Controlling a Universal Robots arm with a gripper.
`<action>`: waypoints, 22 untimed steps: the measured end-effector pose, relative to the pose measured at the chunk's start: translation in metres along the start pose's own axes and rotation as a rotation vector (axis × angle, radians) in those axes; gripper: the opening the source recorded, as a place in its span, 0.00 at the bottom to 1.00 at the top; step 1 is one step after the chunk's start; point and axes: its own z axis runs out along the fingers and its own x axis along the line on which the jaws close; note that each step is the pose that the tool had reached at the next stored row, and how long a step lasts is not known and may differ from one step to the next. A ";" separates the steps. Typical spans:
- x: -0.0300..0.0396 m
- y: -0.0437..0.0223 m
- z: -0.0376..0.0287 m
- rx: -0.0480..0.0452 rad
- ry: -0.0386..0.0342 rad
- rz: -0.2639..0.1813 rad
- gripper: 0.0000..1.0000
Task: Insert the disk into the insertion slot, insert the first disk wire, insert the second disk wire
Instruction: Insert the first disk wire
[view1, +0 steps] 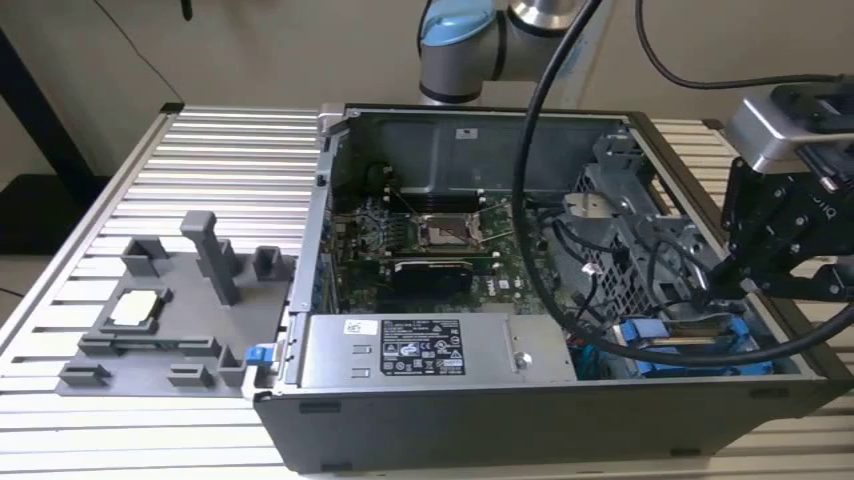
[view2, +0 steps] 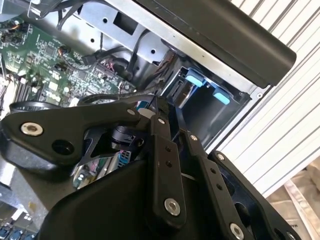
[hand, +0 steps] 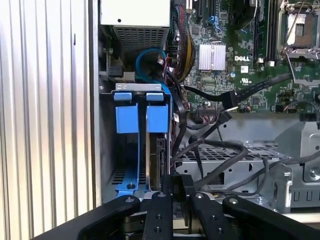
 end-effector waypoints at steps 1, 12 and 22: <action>0.0001 0.0000 0.0013 0.0000 -0.0001 0.000 0.19; 0.0037 -0.0009 0.0103 -0.0002 -0.0001 -0.001 0.19; 0.0062 -0.0026 0.0164 -0.0007 0.0005 -0.004 0.19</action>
